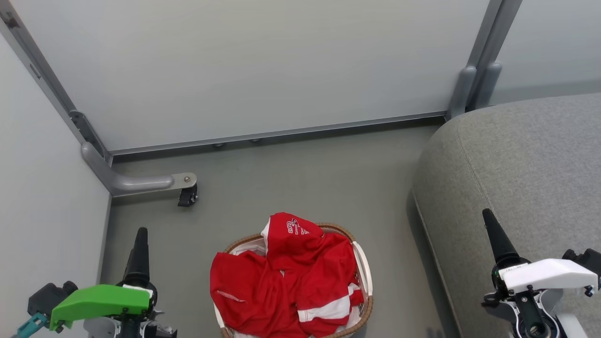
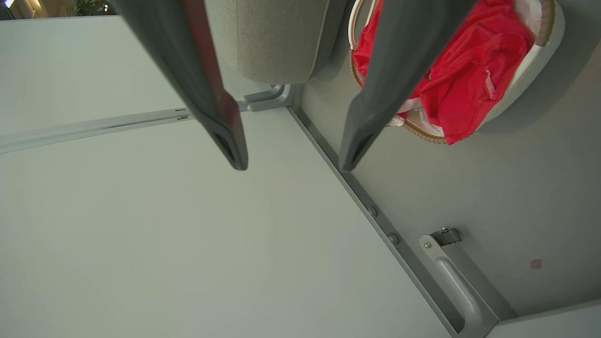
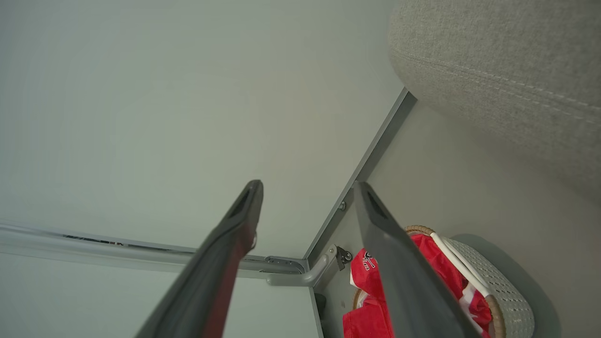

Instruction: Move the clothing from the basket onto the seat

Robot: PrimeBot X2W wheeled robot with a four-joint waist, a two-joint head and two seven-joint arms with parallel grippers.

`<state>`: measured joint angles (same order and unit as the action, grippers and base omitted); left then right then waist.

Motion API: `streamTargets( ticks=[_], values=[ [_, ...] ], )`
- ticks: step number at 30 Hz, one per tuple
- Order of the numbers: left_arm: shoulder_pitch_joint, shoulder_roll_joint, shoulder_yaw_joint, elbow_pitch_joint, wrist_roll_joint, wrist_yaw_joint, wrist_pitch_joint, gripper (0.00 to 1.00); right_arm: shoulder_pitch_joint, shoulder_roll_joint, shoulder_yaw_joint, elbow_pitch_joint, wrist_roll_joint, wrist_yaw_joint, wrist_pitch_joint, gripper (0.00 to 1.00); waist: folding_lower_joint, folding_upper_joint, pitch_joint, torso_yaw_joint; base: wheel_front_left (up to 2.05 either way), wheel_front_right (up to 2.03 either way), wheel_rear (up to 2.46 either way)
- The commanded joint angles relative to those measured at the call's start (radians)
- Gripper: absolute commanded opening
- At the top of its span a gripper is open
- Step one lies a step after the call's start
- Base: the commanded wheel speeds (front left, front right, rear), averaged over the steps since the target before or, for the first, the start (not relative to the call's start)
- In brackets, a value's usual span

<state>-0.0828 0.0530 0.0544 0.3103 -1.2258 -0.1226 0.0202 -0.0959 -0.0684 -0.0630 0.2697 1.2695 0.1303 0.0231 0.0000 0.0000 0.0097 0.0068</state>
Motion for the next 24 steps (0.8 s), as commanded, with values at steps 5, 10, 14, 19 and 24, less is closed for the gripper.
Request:
streamTargets(
  ticks=[5,10,14,19,24],
  values=[
    [-0.033,0.021,-0.027,0.0,0.132,0.007,-0.028,1.0,-0.043,-0.02,0.015,-0.015,-0.115,0.0,-0.03,1.0,0.0,0.0,0.001,0.004,0.0,0.0,0.0],
    [-0.037,0.027,-0.045,0.011,0.216,0.014,-0.047,1.0,-0.05,-0.025,0.029,-0.01,-0.193,0.0,-0.049,1.0,0.0,0.0,0.003,0.006,0.0,0.0,0.0],
    [-0.038,0.031,-0.06,0.022,0.279,0.019,-0.062,1.0,-0.057,-0.031,0.042,-0.001,-0.254,0.0,-0.064,1.0,0.0,0.0,0.004,0.008,0.0,0.0,0.0],
    [-0.033,0.035,-0.076,0.031,0.354,0.028,-0.079,1.0,-0.061,-0.036,0.054,0.008,-0.324,0.0,-0.082,1.0,0.0,0.0,0.004,0.01,0.0,0.0,0.0],
    [-0.03,0.039,-0.087,0.033,0.42,0.037,-0.096,1.0,-0.065,-0.041,0.063,0.014,-0.388,0.0,-0.099,1.0,0.0,0.0,0.005,0.011,0.0,0.0,0.0]
  ],
)
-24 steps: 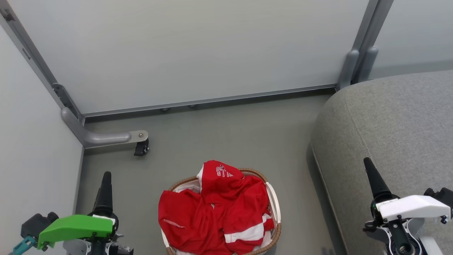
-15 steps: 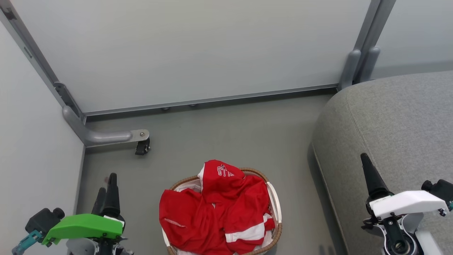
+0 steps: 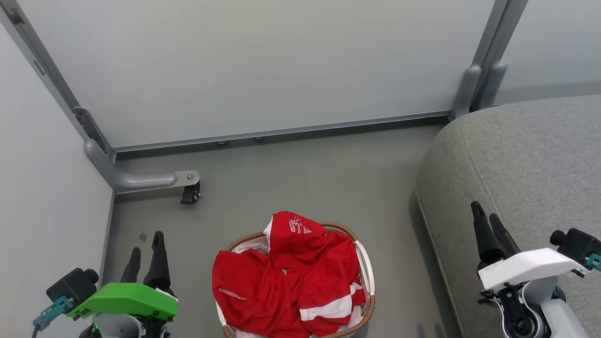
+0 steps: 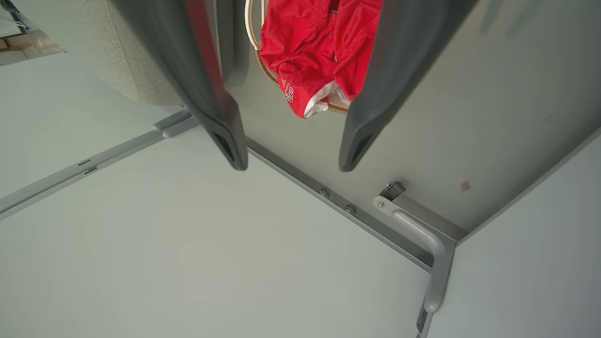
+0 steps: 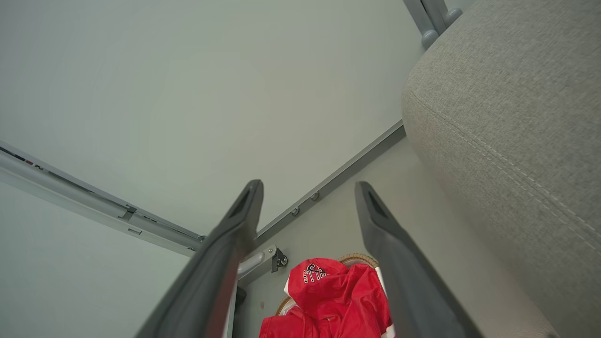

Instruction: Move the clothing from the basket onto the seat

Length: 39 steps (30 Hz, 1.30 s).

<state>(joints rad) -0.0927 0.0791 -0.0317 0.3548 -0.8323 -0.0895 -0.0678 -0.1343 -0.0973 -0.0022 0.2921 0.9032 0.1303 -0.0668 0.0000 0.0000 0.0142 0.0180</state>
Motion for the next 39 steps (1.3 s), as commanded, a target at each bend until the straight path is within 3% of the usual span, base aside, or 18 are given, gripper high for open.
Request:
streamTargets(
  ticks=[1,39],
  values=[
    [-0.019,0.014,-0.003,-0.012,0.04,0.006,-0.011,1.0,-0.028,-0.013,0.004,-0.007,-0.036,0.0,-0.012,1.0,0.0,0.0,0.0,0.0,0.0,0.0,0.0],
    [0.004,-0.002,-0.047,0.0,0.464,0.027,-0.115,1.0,-0.021,0.018,0.025,0.024,-0.448,0.0,-0.117,1.0,0.0,0.0,0.006,0.012,0.0,0.0,0.0]
  ],
)
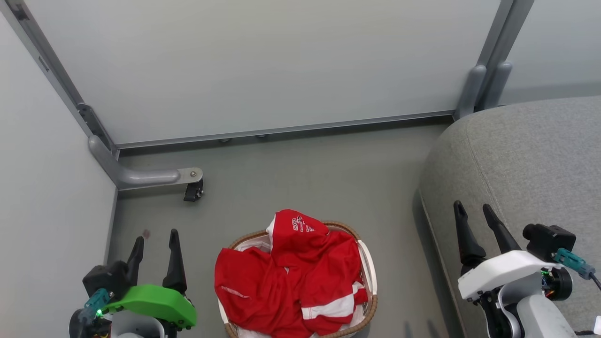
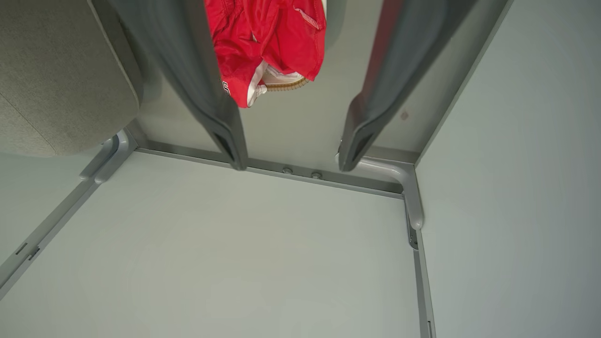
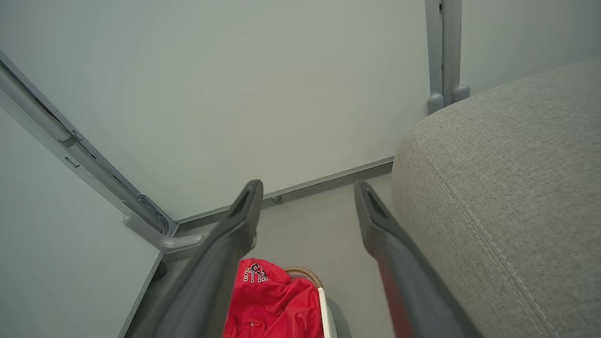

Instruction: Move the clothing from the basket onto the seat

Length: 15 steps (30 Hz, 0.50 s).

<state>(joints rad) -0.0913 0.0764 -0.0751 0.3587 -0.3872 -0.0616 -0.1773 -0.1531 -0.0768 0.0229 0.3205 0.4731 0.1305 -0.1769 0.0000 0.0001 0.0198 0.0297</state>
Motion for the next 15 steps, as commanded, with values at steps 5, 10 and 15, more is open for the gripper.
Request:
streamTargets(
  ticks=[5,10,15],
  values=[
    [0.016,-0.003,-0.013,0.0,0.067,-0.008,-0.018,1.0,0.003,0.002,0.007,-0.001,-0.068,0.0,-0.018,1.0,0.0,-0.0001,-0.002,0.001,0.0,0.0,0.0],
    [0.031,-0.009,-0.025,0.005,0.108,-0.01,-0.029,1.0,0.014,0.002,0.006,0.005,-0.116,0.0,-0.029,1.0,0.0,-0.0001,-0.004,0.003,0.0,0.0,0.0],
    [0.042,-0.014,-0.04,0.013,0.144,-0.014,-0.04,1.0,0.018,0.003,0.014,0.014,-0.162,0.0,-0.04,1.0,0.0,-0.0001,0.001,0.006,0.0,0.0,0.0]
  ],
)
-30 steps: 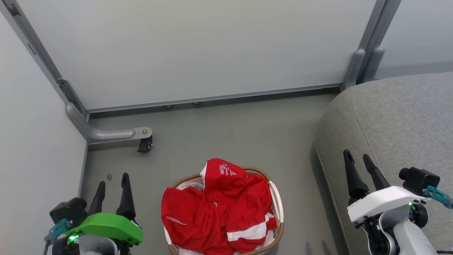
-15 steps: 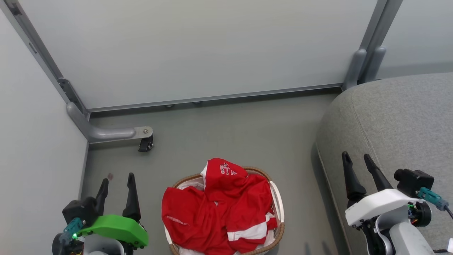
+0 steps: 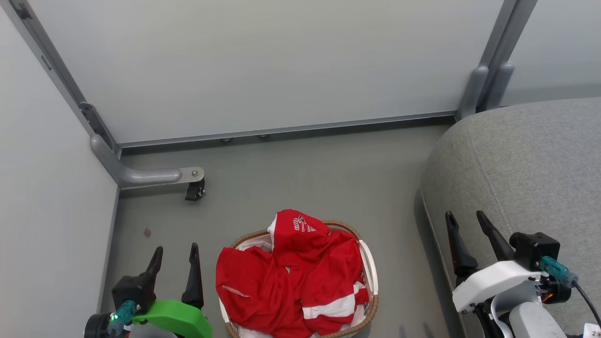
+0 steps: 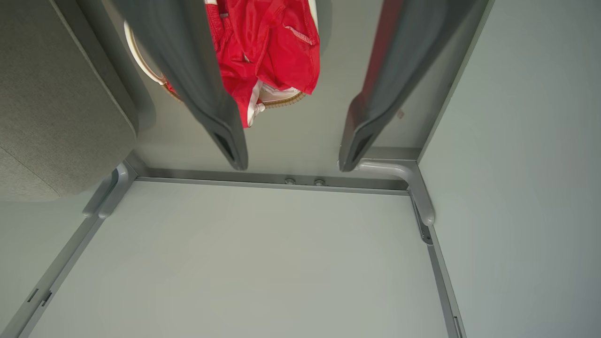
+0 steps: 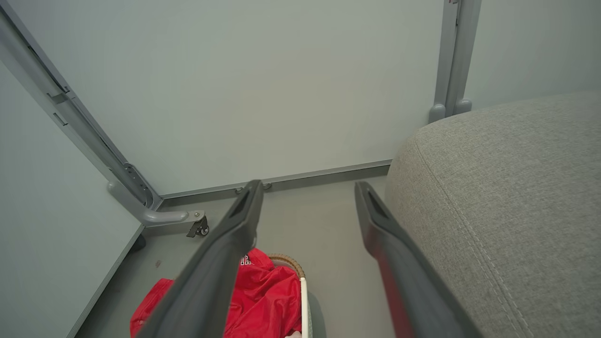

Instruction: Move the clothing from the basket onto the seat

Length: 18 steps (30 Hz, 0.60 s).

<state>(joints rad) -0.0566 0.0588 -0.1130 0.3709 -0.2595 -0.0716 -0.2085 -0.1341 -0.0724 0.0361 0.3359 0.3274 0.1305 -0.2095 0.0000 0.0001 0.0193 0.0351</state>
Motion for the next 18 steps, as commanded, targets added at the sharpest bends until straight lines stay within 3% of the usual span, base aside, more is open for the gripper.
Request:
streamTargets(
  ticks=[1,9,18],
  values=[
    [0.006,0.002,-0.005,0.002,0.021,-0.006,-0.01,1.0,-0.002,-0.002,0.002,-0.001,-0.024,0.0,-0.009,1.0,0.0,-0.0001,0.006,0.0,0.0,0.0,0.0],
    [-0.042,-0.005,-0.019,0.01,0.072,-0.017,-0.026,1.0,-0.051,-0.008,0.018,-0.012,-0.099,0.0,-0.024,1.0,0.0,-0.0001,0.09,-0.007,0.0,0.0,0.0],
    [-0.152,-0.007,-0.056,0.044,0.129,-0.033,-0.042,1.0,-0.146,-0.004,0.028,-0.055,-0.187,0.0,-0.042,1.0,0.0,-0.0001,0.272,-0.031,0.0,0.0,0.0]
  ],
)
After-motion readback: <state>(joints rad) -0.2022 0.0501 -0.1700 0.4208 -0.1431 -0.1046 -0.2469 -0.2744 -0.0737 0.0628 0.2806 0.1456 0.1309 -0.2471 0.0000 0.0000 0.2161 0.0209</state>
